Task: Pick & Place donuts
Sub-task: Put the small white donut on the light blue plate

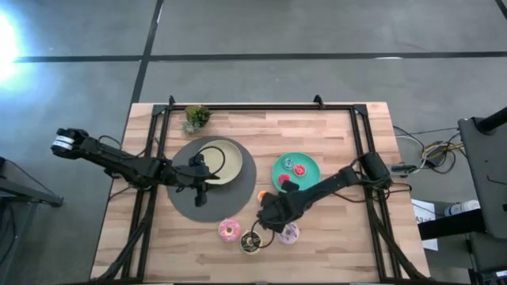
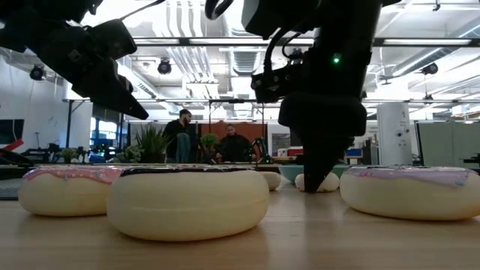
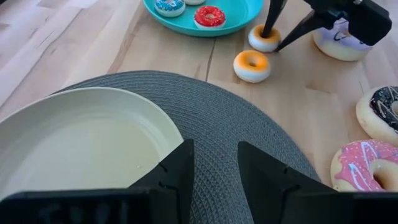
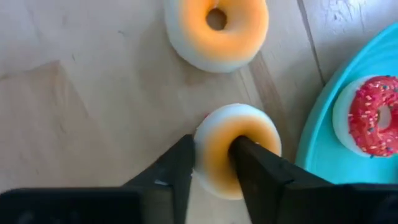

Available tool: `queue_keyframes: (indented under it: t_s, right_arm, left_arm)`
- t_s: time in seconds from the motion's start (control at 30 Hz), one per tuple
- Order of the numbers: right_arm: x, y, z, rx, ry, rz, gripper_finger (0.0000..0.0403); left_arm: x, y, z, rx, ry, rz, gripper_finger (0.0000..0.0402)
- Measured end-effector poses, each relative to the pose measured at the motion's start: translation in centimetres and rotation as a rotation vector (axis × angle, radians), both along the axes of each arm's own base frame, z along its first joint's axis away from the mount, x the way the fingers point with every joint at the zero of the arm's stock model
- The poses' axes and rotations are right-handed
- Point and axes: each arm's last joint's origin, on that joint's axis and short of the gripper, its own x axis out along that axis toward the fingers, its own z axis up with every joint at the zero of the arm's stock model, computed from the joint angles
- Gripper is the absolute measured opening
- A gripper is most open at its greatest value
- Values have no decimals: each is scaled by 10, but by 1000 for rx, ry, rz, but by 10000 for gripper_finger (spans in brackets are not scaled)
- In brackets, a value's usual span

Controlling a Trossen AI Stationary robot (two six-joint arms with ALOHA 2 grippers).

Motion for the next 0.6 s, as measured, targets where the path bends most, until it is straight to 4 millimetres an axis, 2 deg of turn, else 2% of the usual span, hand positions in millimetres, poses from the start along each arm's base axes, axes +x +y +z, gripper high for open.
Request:
queue_keyframes:
  t_s: [0.1, 0.2, 0.33, 0.4, 0.47, 0.6]
  right_arm:
    - [1, -2, 3, 30, -15, -57, 61]
    - [1, -3, 14, 80, -63, -114, 20]
    - [-2, -4, 53, 179, -235, -218, 13]
    - [-8, -6, 74, 253, -383, -309, 11]
    - [-18, -11, 86, 333, -580, -464, 10]
    - [-40, -25, 89, 503, -1078, -823, 9]
  left_arm:
    - [0, 0, 0, -1, 0, 0, 98]
    - [0, 0, 0, -4, 0, 2, 98]
    - [1, 0, 1, -6, -9, 3, 98]
    - [2, 0, 3, -3, -33, -3, 98]
    - [5, -1, 6, 15, -77, -19, 98]
    - [11, -2, 14, 89, -167, -67, 98]
